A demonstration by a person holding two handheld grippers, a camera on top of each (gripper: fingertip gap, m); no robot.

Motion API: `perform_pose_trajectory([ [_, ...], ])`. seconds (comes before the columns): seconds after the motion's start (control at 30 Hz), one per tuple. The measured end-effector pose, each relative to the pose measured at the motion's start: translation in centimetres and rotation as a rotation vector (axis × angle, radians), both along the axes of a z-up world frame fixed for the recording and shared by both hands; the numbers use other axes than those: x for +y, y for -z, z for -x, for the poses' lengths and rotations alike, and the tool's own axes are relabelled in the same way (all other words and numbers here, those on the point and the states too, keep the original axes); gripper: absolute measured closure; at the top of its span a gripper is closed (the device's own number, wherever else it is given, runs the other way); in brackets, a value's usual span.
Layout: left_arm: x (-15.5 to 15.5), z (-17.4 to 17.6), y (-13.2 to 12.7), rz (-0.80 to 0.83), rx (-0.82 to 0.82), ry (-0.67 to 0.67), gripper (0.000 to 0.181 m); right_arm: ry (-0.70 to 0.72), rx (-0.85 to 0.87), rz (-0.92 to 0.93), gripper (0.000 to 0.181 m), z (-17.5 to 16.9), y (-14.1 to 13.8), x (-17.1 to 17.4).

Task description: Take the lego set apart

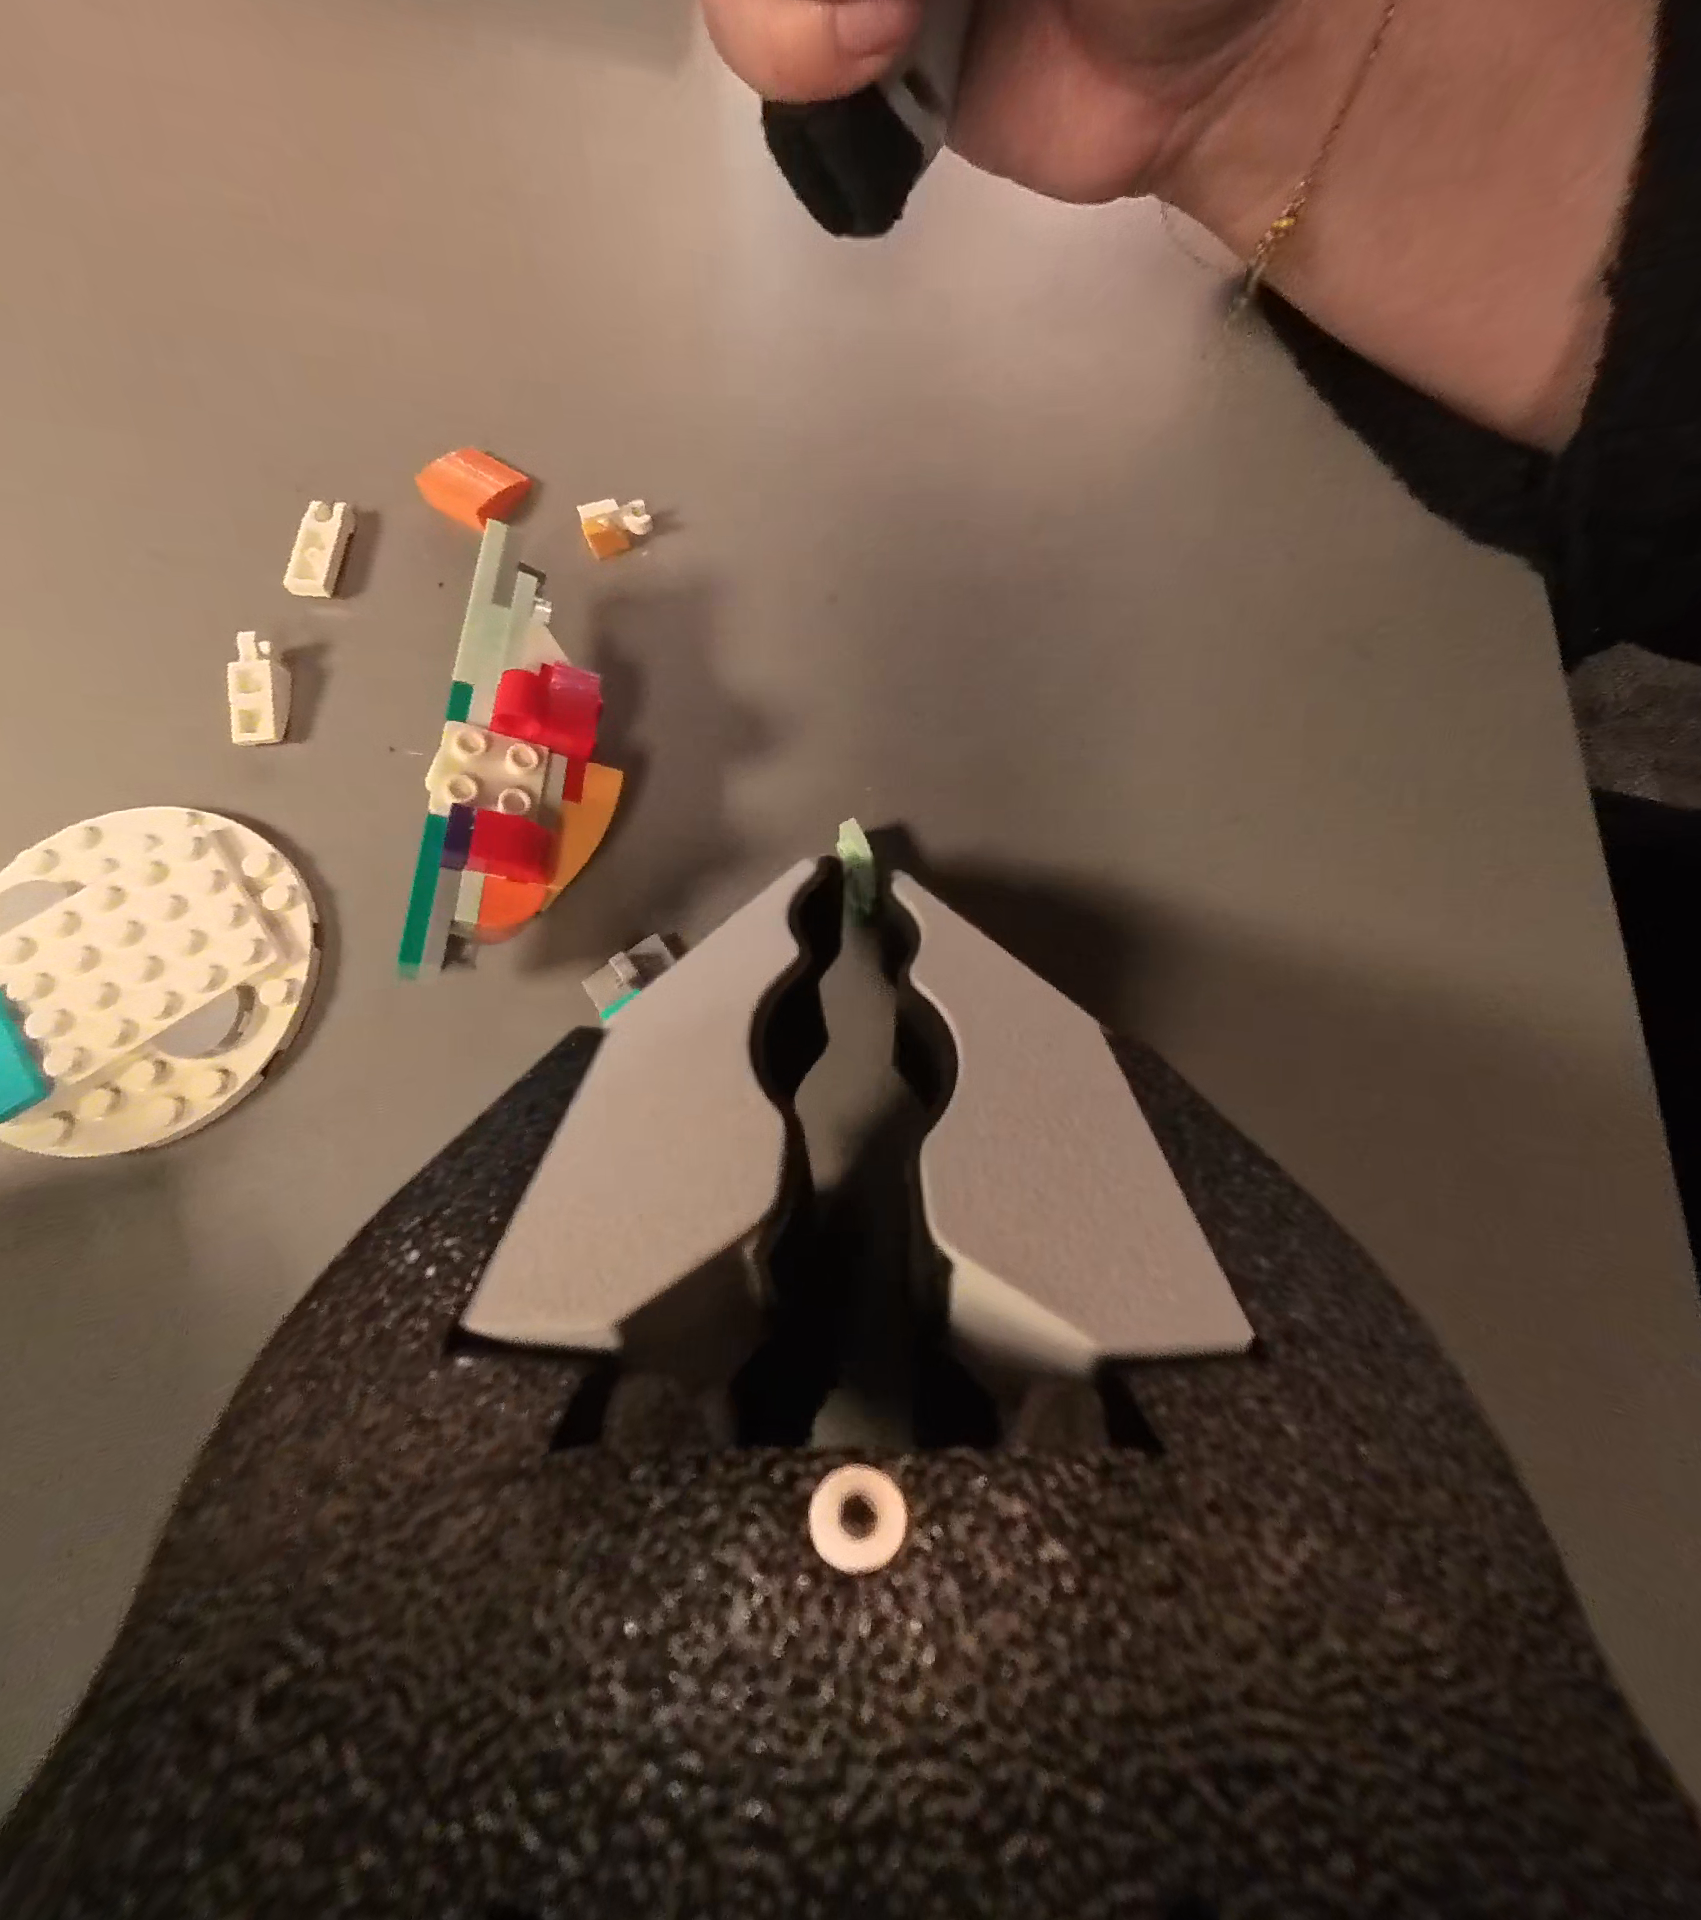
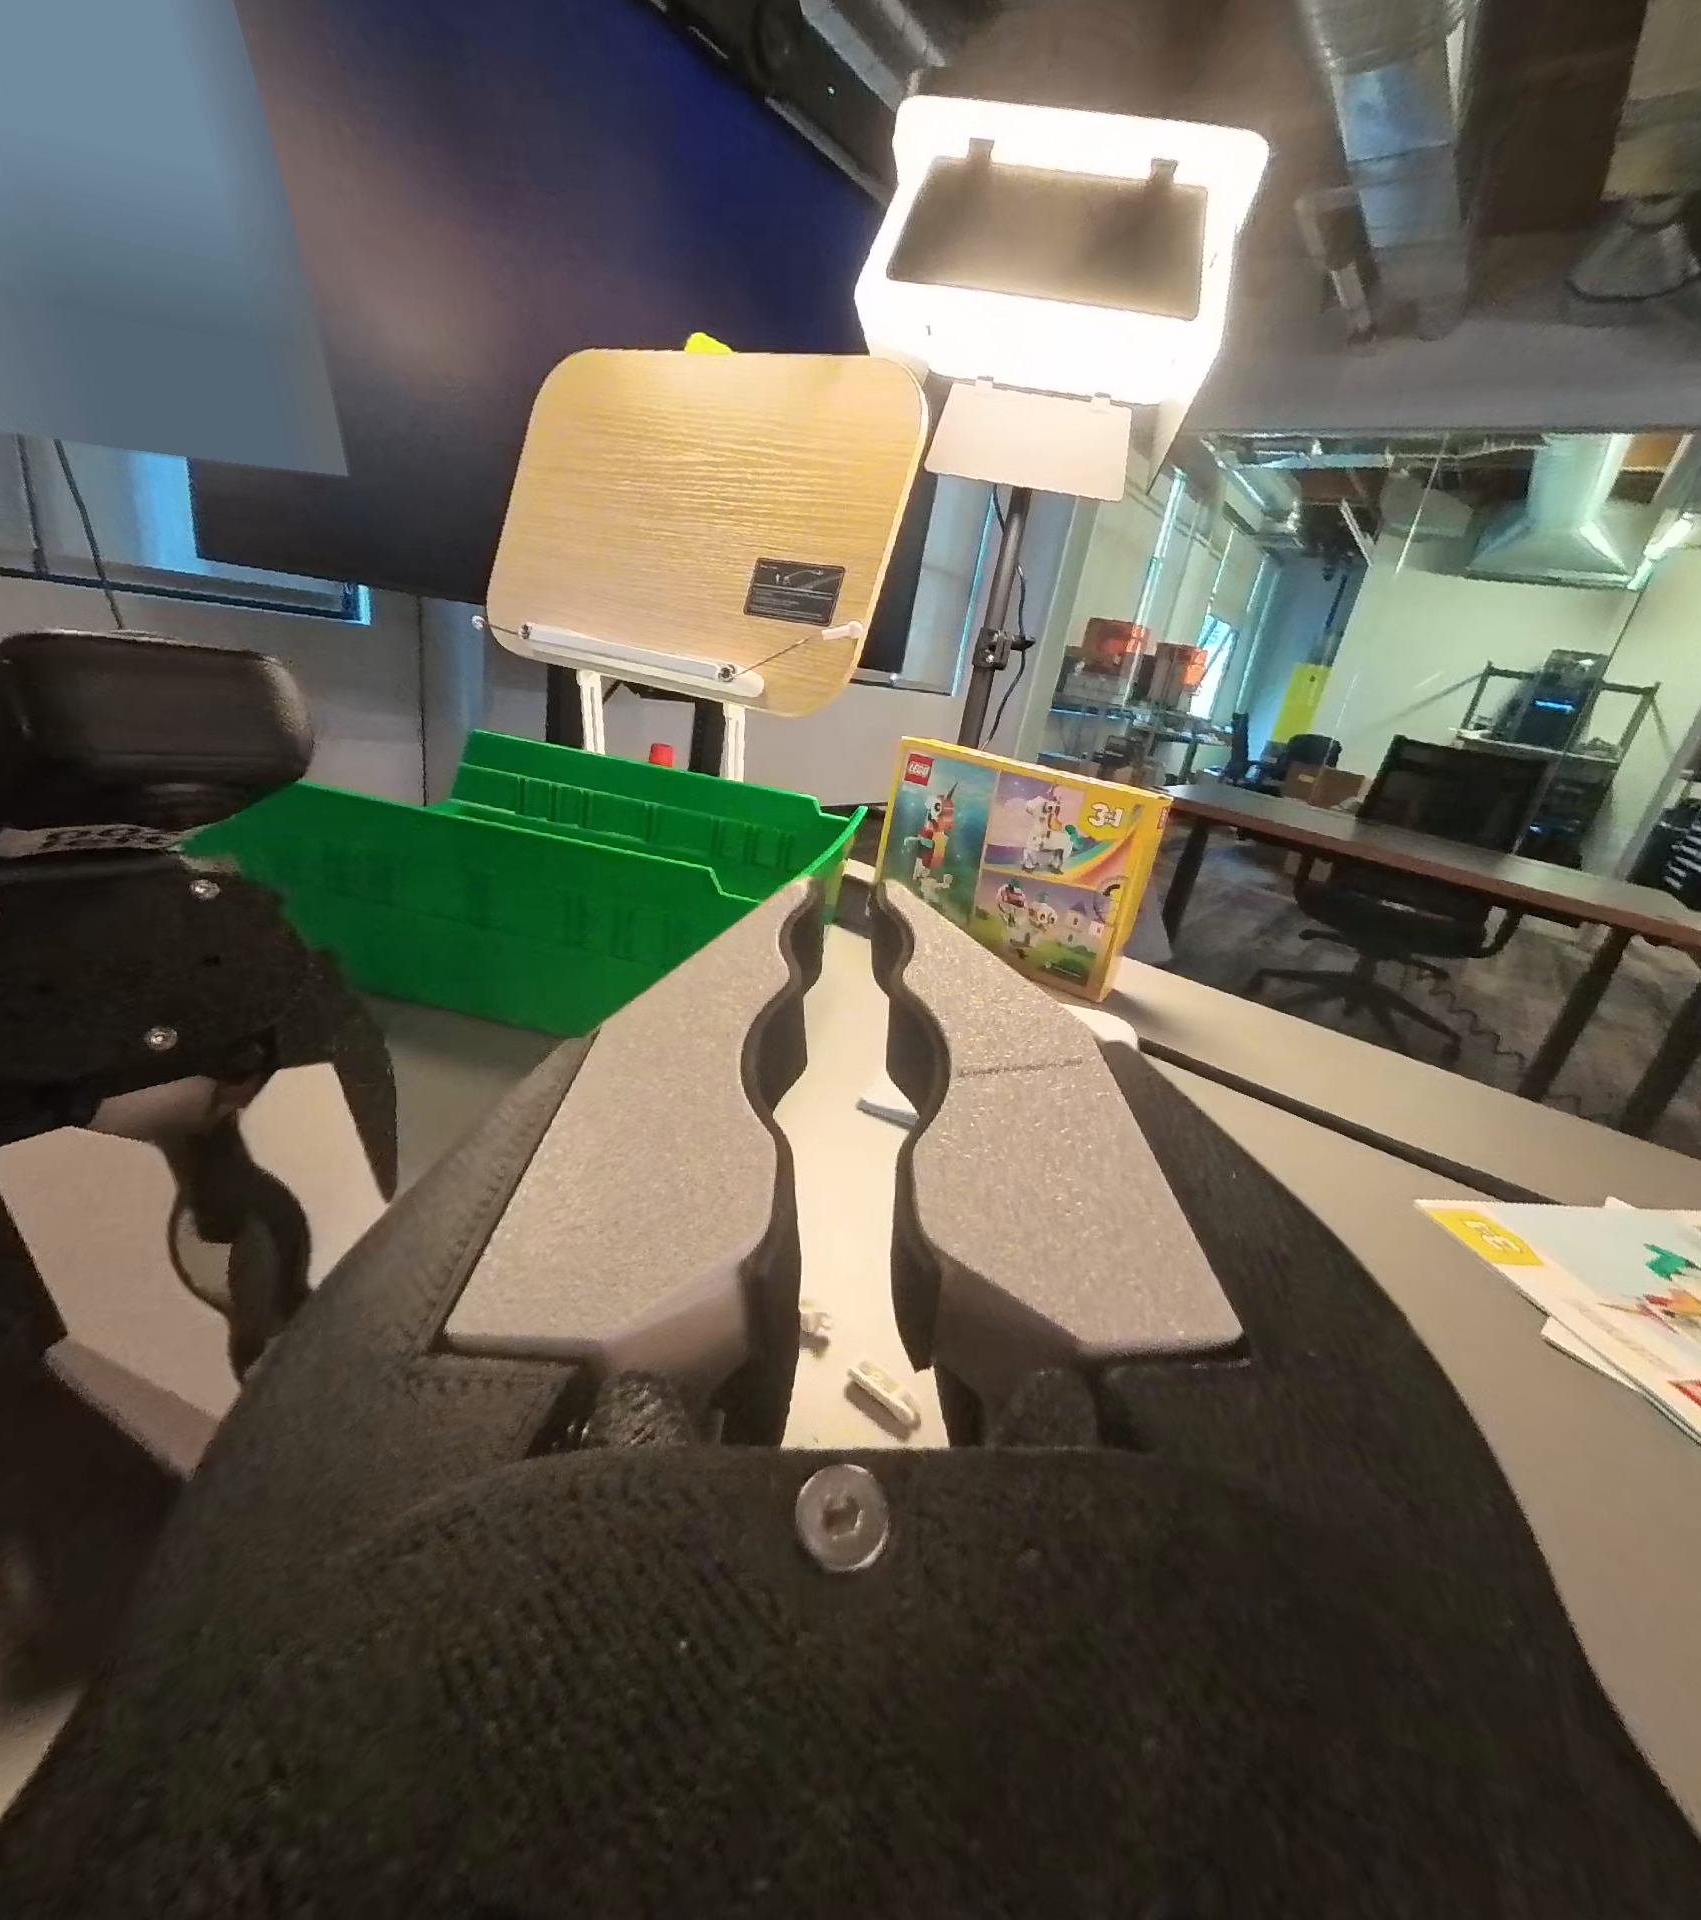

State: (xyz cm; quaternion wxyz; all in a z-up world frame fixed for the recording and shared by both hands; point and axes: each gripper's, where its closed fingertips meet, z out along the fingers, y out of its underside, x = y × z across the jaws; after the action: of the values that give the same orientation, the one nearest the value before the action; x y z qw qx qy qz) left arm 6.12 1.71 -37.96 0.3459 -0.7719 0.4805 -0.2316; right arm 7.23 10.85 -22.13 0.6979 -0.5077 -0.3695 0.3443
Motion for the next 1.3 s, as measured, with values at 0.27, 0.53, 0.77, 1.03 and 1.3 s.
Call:
perform_pose_trajectory([
  [0.27, 2.4, 3.6, -6.1, -0.179, -0.058, -0.106, 0.177, 0.013, 0.023, 0.019, 0.176, -0.3, 0.0, 0.2],
  [0.53, 7.8, 22.7, -18.2, -0.510, -0.085, -0.643, 0.177, 0.045, 0.029, 0.055, 0.177, -0.7, 0.1, 0.9],
  [0.77, 9.2, 33.4, -11.7, -0.153, -0.085, -0.884, 0.176, 0.056, 0.009, 0.073, 0.177, -0.5, 0.7, 1.1],
  [1.03, 7.5, 36.0, -3.6, 0.144, 0.217, -0.933, 0.170, 0.252, -0.115, 0.242, 0.179, -2.0, 4.2, 4.7],
  [1.3, 7.6, 35.8, -1.7, 0.194, 0.282, -0.942, 0.139, 0.284, -0.268, 0.414, 0.177, -2.9, 7.9, 6.0],
])
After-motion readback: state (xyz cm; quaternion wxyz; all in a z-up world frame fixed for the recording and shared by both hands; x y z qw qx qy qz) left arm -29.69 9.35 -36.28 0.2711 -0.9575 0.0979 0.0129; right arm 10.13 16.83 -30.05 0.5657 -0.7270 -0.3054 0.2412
